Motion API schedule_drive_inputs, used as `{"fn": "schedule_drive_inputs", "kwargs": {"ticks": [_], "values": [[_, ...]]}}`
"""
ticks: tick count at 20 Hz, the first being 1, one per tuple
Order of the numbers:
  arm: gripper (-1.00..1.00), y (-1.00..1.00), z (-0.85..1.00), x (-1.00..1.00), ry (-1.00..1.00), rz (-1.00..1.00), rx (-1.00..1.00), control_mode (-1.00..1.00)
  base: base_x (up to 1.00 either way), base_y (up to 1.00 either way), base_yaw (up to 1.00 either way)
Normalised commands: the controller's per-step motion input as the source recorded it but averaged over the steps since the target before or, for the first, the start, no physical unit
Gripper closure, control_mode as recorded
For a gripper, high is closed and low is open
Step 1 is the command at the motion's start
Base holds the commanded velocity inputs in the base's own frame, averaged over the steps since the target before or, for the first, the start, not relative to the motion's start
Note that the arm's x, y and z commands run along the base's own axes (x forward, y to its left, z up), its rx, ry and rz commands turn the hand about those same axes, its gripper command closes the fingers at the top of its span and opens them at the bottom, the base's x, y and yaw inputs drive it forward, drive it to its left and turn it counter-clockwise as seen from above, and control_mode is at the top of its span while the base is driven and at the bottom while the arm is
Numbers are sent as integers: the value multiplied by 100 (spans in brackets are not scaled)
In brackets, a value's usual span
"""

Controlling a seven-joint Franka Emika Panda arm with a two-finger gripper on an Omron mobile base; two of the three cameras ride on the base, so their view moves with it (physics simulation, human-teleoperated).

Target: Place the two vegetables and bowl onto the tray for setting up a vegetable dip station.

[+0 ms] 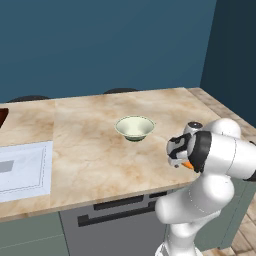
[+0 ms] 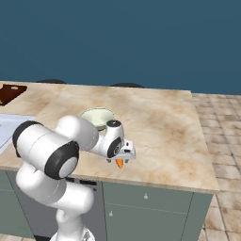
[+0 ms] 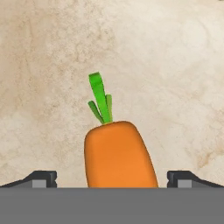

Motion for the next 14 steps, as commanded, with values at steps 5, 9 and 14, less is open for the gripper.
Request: {"fn": "schedule_drive_inputs", "kwargs": {"ticks": [5, 9, 14], "values": [[100, 0, -1, 3, 1, 0, 0, -100, 0, 0, 0], [100, 0, 0, 0, 0, 0, 0, -100, 0, 0, 0], [100, 0, 14, 0, 0, 0, 0, -100, 0, 0, 0]]}}
